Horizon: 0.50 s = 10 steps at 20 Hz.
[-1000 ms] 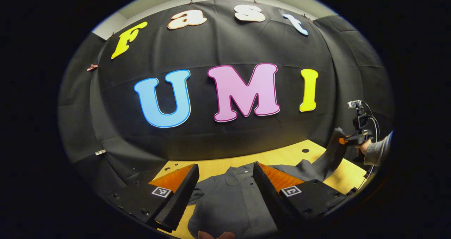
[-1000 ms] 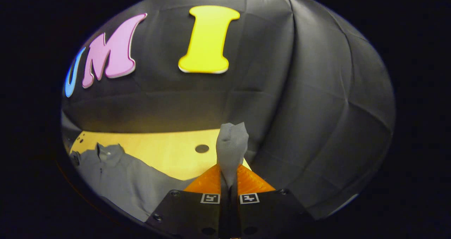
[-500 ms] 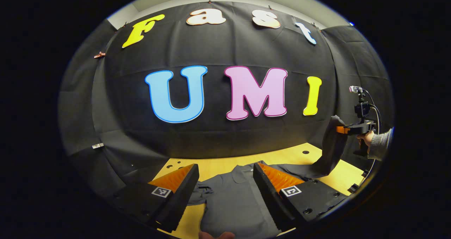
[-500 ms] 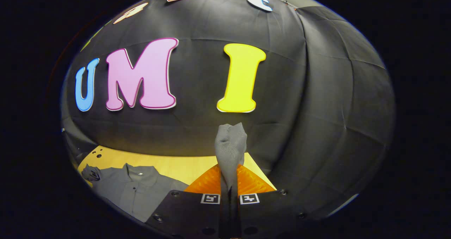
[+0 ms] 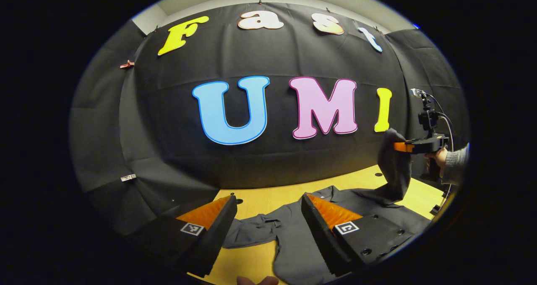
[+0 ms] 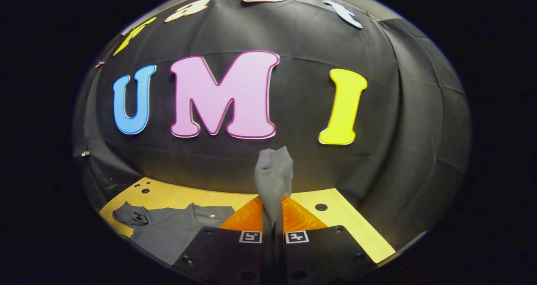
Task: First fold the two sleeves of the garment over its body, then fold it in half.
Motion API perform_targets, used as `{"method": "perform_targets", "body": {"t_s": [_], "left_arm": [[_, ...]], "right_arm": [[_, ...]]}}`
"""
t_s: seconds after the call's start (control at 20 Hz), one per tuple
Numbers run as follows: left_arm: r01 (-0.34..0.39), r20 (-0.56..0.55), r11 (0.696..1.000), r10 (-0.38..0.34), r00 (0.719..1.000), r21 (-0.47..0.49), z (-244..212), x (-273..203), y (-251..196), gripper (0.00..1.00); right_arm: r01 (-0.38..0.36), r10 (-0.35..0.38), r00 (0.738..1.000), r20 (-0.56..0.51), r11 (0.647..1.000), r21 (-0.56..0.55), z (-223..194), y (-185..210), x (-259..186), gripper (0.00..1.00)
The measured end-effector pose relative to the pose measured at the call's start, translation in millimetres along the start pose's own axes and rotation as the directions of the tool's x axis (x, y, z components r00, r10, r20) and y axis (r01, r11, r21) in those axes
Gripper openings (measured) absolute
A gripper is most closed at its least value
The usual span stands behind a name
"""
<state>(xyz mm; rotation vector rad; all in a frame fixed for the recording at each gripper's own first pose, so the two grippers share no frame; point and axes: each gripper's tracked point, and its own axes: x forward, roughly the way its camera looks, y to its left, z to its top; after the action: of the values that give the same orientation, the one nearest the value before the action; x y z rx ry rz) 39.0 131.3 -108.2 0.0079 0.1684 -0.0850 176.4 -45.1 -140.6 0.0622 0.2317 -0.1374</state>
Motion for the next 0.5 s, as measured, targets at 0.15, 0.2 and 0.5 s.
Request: {"method": "perform_targets", "body": {"t_s": [0.15,0.2,0.5], "left_arm": [[0.005,-0.007,1.0,-0.005,1.0,0.005,-8,0,13,0.97],[0.005,-0.008,1.0,-0.005,1.0,0.005,-10,0,18,0.97],[-0.013,-0.033,1.0,0.013,0.999,-0.003,-25,4,41,0.97]], "right_arm": [[-0.043,0.043,0.999,-0.012,0.999,0.023,-14,48,1,0.05],[-0.057,0.058,0.998,-0.019,0.998,0.026,-19,62,3,0.06],[-0.134,0.137,0.986,-0.099,0.99,0.033,-70,135,15,0.05]]}}
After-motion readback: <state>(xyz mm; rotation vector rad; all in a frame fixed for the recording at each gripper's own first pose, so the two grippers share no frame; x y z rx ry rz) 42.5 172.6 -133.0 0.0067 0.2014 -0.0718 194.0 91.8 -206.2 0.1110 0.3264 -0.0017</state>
